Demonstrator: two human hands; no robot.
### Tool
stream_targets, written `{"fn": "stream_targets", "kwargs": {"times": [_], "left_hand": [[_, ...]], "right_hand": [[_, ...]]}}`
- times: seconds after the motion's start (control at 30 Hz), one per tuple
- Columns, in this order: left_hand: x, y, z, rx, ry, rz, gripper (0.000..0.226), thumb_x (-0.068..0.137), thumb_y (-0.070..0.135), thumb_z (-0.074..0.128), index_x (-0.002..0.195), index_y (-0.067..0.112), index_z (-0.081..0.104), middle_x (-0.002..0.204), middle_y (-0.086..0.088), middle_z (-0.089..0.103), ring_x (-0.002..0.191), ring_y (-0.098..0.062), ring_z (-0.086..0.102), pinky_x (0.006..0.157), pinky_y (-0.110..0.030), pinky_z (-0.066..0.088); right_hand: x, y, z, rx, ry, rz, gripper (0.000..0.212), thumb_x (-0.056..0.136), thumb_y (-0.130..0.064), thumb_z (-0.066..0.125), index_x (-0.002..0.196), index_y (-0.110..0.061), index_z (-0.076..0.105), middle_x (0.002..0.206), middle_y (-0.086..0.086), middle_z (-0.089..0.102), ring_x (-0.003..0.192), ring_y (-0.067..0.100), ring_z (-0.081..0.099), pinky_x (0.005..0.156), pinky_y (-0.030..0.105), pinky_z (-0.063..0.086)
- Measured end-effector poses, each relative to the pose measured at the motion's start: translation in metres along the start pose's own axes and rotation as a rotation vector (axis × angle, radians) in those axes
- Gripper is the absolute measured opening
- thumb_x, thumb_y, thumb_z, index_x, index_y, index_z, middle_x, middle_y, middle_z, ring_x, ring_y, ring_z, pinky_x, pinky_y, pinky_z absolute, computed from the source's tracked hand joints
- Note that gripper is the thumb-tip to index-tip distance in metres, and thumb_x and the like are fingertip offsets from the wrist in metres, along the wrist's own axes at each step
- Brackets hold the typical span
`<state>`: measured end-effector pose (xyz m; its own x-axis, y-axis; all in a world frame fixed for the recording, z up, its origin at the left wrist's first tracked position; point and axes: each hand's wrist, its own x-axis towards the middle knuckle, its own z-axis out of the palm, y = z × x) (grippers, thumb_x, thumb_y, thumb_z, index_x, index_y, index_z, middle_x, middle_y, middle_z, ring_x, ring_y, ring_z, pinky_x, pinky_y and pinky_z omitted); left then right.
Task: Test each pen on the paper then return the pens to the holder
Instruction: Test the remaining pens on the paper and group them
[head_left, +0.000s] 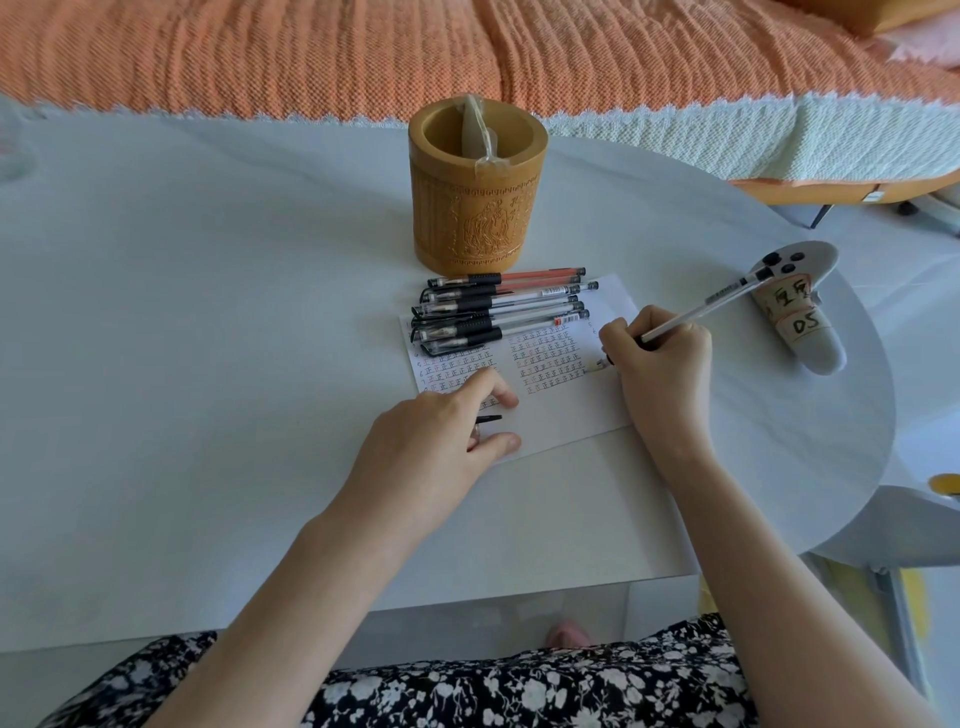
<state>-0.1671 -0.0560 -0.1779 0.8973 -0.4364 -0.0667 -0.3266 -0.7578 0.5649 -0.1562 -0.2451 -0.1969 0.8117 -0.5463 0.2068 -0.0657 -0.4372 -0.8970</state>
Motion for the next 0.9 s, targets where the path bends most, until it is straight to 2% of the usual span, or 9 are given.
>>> {"fn": "stream_targets", "kwargs": {"times": [0.17,0.4,0.53,0.63,0.73,0.9], "left_hand": [[-0.0005,0.0002,-0.0006,-0.002,-0.001,0.004,0.025,0.085,0.048,0.057,0.107,0.04,0.048,0.07,0.011,0.058,0.083,-0.009,0.064,0.067,-0.025,0.044],[-0.0008,-0.0001,-0.0004,-0.004,-0.004,0.005,0.024,0.085,0.048,0.057,0.106,0.04,0.048,0.07,0.011,0.058,0.082,-0.01,0.064,0.065,-0.024,0.043],[-0.0002,0.0001,-0.0004,-0.007,0.001,0.002,0.024,0.085,0.048,0.058,0.106,0.04,0.048,0.069,0.01,0.058,0.081,-0.011,0.064,0.061,-0.013,0.039],[-0.0005,0.0001,-0.0002,-0.008,0.002,-0.003,0.024,0.085,0.048,0.058,0.106,0.04,0.049,0.067,0.011,0.055,0.083,-0.01,0.063,0.062,-0.024,0.041],[-0.0003,-0.0002,0.0008,-0.002,0.004,-0.006,0.026,0.085,0.048,0.058,0.107,0.038,0.049,0.065,0.015,0.052,0.085,-0.009,0.063,0.067,-0.025,0.043],[-0.0004,0.0002,0.0004,-0.005,-0.002,-0.009,0.024,0.085,0.048,0.057,0.106,0.04,0.048,0.072,0.012,0.059,0.085,-0.01,0.064,0.07,-0.025,0.045]], "right_hand": [[0.0002,0.0008,-0.0001,0.002,-0.003,0.008,0.033,0.075,-0.005,0.056,0.06,0.008,0.03,0.062,0.016,0.024,0.063,0.021,0.02,0.056,0.03,0.013],[0.0007,0.0021,-0.0007,0.013,0.005,0.01,0.033,0.073,-0.011,0.054,0.06,0.009,0.032,0.061,0.031,0.032,0.063,0.019,0.026,0.057,0.03,0.018],[0.0005,0.0022,-0.0006,0.022,-0.011,0.001,0.034,0.075,-0.008,0.055,0.06,0.007,0.029,0.06,0.022,0.026,0.063,0.018,0.028,0.058,0.03,0.018],[0.0003,0.002,-0.0006,0.013,-0.006,0.004,0.033,0.076,-0.006,0.056,0.06,0.007,0.029,0.061,0.016,0.025,0.063,0.02,0.023,0.058,0.031,0.016],[0.0002,0.0021,-0.0004,-0.005,0.004,0.004,0.032,0.075,-0.006,0.056,0.06,0.006,0.03,0.062,0.013,0.025,0.063,0.021,0.021,0.058,0.031,0.015],[0.0001,0.0018,0.0002,-0.001,0.014,0.0,0.032,0.074,-0.004,0.055,0.06,0.004,0.028,0.063,0.011,0.021,0.063,0.02,0.017,0.057,0.033,0.012]]}}
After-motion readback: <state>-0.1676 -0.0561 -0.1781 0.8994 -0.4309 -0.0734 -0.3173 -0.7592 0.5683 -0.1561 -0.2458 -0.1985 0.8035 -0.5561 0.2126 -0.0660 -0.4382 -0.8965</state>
